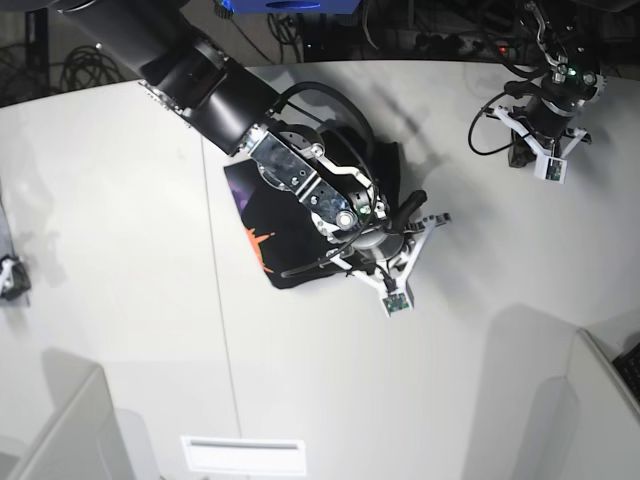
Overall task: Fold the T-shirt properly
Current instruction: 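Fold the bundle over with the right gripper and release it, then grasp the folded bundle edge with the left gripper and tuck it under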
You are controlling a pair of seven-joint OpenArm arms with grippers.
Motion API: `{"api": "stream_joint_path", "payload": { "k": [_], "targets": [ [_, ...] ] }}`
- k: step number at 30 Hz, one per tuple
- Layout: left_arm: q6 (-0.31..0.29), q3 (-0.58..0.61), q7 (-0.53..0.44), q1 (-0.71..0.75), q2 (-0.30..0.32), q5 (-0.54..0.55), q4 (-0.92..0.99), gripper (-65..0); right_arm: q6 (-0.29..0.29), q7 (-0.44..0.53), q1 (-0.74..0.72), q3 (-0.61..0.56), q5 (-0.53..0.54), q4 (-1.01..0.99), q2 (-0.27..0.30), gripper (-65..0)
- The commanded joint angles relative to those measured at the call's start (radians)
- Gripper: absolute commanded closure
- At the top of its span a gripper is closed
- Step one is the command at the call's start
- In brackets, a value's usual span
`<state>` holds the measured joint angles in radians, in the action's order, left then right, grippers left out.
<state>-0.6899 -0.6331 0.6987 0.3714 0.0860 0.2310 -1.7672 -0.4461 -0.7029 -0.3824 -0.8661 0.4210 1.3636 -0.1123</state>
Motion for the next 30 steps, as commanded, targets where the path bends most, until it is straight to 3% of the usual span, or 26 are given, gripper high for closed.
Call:
{"api": "stream_joint_path", "payload": {
  "k": [1,6,11,14,18,20,22,25,30],
  "targets": [
    [-0.008,0.008,-0.020,-0.002,0.008,0.011,-0.035,0.0,0.003,0.016,-0.030,0.015,-0.012,0.064,0.013,0.0],
    [-0.008,0.121,-0.020,0.050,0.005,0.043,-0.171,0.0,-0.001,-0.059,0.049,0.236,-0.007,0.293,0.151,0.0],
    [-0.006,0.183,-0.020,0.053,0.010,0.291,-0.190,0.0,0.000,-0.060,0.179,0.390,-0.006,0.443,0.302,0.0],
    [-0.004,0.189,-0.018,0.033,0.004,0.443,-0.158,-23.2,0.002,-0.059,0.256,0.457,-0.006,0.495,0.362,0.0],
    [0.020,0.253,-0.018,0.007,-0.018,0.595,-0.101,-49.9,0.005,-0.057,0.354,0.543,-0.006,0.521,0.400,0.0],
    [0.042,0.296,-0.020,-0.016,-0.019,0.626,-0.061,-56.6,0.005,-0.045,0.391,0.578,-0.006,0.524,0.405,0.0],
    [0.069,0.339,-0.020,-0.048,-0.019,0.632,-0.012,-57.9,0.034,-0.018,0.432,0.612,-0.007,0.524,0.406,0.0],
    [0.103,0.375,-0.023,-0.091,-0.022,0.635,0.071,-57.9,0.132,0.007,0.480,0.677,-0.007,0.524,0.405,0.0],
    [0.172,0.373,-0.023,-0.130,-0.047,0.632,0.184,-57.9,0.198,0.006,0.530,0.766,-0.011,0.524,0.402,0.0]
  ]
}}
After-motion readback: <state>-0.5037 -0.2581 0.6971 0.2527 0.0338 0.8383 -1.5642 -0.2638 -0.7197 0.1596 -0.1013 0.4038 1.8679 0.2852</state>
